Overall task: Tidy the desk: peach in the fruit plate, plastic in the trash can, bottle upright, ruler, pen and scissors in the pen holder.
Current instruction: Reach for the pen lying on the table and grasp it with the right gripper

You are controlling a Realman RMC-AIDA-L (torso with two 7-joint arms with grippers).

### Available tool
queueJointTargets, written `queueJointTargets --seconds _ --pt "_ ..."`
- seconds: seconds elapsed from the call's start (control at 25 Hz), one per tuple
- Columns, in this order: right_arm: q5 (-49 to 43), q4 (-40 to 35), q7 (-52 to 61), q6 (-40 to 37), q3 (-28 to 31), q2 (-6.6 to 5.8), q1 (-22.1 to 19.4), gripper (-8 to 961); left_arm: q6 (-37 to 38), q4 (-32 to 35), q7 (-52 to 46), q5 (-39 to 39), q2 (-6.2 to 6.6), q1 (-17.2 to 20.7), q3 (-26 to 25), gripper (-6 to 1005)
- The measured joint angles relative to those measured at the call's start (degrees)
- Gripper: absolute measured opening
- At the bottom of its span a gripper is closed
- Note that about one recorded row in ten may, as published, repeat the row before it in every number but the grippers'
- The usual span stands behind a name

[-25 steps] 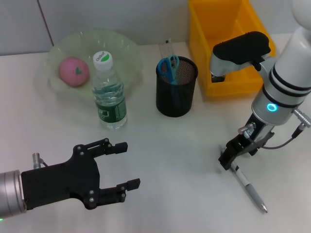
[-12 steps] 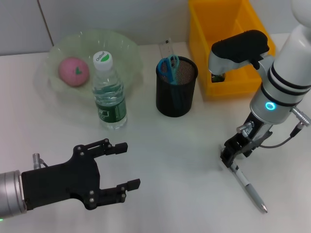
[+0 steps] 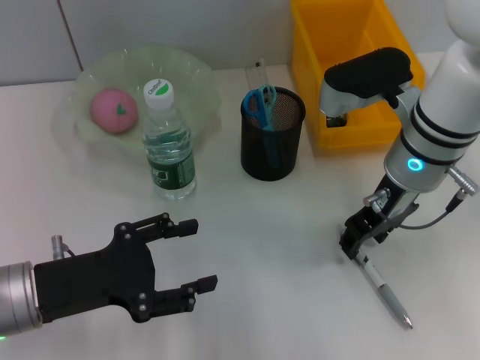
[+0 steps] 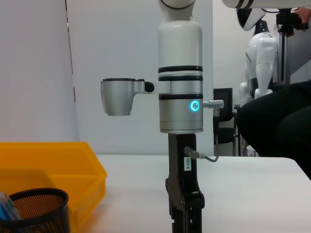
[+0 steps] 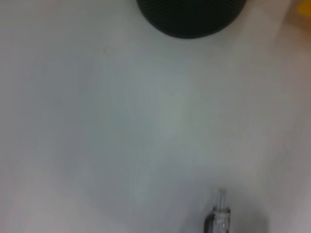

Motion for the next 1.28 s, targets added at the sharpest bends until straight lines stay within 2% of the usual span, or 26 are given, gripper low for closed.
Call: queueJointTargets --seconds 1.04,1.28 --pt "0.0 2.2 0.0 0.7 -0.4 0.00 1.5 542 0.0 -1.4 0.6 0.0 0.09 -0.8 -0.1 765" --pt "0.1 2.3 0.1 0.6 -0.6 0.00 1.6 356 0.0 -1.4 0.6 0.0 0.09 -0.8 -0.1 765"
